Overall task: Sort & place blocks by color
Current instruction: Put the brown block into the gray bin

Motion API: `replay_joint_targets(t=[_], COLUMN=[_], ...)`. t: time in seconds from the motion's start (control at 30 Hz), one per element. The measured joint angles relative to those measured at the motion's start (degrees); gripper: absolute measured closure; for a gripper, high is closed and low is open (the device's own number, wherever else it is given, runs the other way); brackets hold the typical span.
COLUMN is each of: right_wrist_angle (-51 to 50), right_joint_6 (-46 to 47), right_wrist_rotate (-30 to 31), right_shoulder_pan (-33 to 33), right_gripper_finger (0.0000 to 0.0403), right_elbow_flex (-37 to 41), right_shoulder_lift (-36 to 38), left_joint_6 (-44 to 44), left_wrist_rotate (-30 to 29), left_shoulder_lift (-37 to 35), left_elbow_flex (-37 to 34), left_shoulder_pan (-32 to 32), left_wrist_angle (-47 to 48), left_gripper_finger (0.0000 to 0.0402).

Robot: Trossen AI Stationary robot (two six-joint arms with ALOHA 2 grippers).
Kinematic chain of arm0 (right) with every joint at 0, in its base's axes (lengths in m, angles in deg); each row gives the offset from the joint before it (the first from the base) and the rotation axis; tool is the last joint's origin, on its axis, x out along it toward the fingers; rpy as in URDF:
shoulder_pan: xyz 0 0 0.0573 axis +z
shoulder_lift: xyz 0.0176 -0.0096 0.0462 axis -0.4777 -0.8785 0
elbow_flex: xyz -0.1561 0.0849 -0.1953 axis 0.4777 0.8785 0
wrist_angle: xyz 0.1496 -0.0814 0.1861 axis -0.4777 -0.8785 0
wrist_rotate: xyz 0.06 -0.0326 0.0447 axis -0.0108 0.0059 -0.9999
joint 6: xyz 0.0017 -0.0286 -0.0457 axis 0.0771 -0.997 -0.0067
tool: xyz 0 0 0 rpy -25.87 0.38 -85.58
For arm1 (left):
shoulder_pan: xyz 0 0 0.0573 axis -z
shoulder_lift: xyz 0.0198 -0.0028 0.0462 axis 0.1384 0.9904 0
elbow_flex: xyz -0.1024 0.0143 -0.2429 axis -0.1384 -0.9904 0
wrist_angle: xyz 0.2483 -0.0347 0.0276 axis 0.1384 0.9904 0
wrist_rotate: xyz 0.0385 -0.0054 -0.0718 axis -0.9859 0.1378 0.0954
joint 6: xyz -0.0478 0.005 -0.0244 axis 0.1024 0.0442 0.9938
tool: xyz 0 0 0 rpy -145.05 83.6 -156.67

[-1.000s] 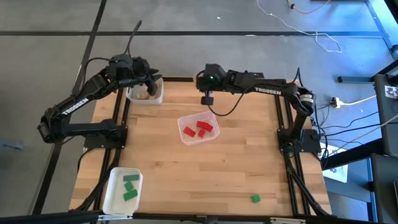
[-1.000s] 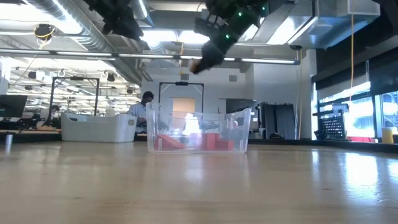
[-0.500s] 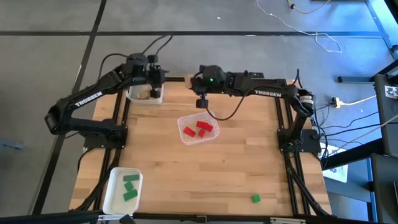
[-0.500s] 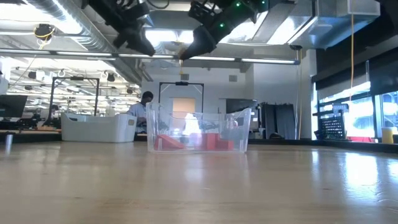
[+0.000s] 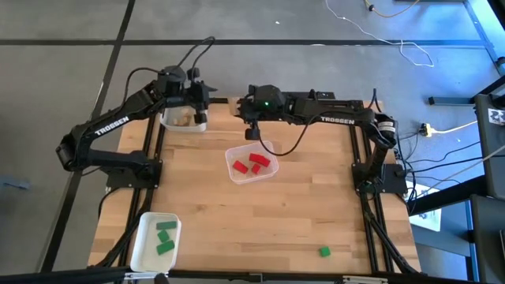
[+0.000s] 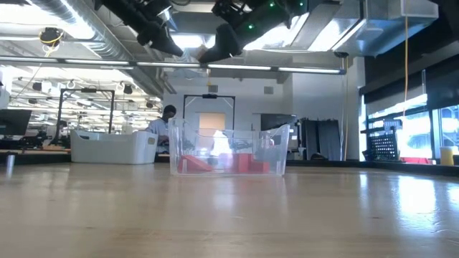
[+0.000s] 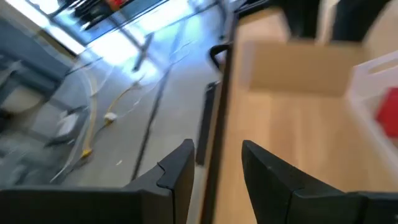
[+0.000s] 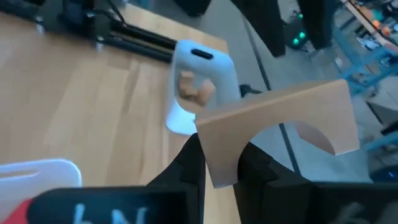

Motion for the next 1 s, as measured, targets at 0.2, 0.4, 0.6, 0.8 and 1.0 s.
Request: replay_joint_targets(t=[0.2,0.4,0.6,0.8,1.0], right_wrist_angle=[0.75,-0.01,-0.18,-0.29,-0.34], right_joint_6=[-0.05,-1.29,1.64,4.74,4.81], right_wrist_rotate=[-1.07,-4.23,-6.21,-9.56,-10.10], right_shoulder_pan=[-0.11,-0.43,-1.32,-3.03,-3.23], right_gripper_finger=[0.0354,0.0354,0.0354,0.0354,0.0354], right_elbow_flex=[0.04,0.04,0.04,0.04,0.04], right_shoulder_lift=[-0.48,-0.53,-0.53,-0.53,-0.56], left_joint_6=[-8.75,-28.08,-45.59,-57.02,-57.91], left_wrist_rotate=[5.37,5.12,-3.25,-12.00,-14.48], left_shoulder_lift=[-0.08,-0.08,-0.08,-0.08,-0.08], left_elbow_flex=[0.00,0.00,0.00,0.00,0.00], left_shoulder_pan=[0.15,2.23,7.41,13.09,14.77], left_wrist_angle=[0.42,0.29,-0.05,-0.06,-0.07], left_gripper_finger=[0.0276,0.0276,0.0276,0.0276,0.0276])
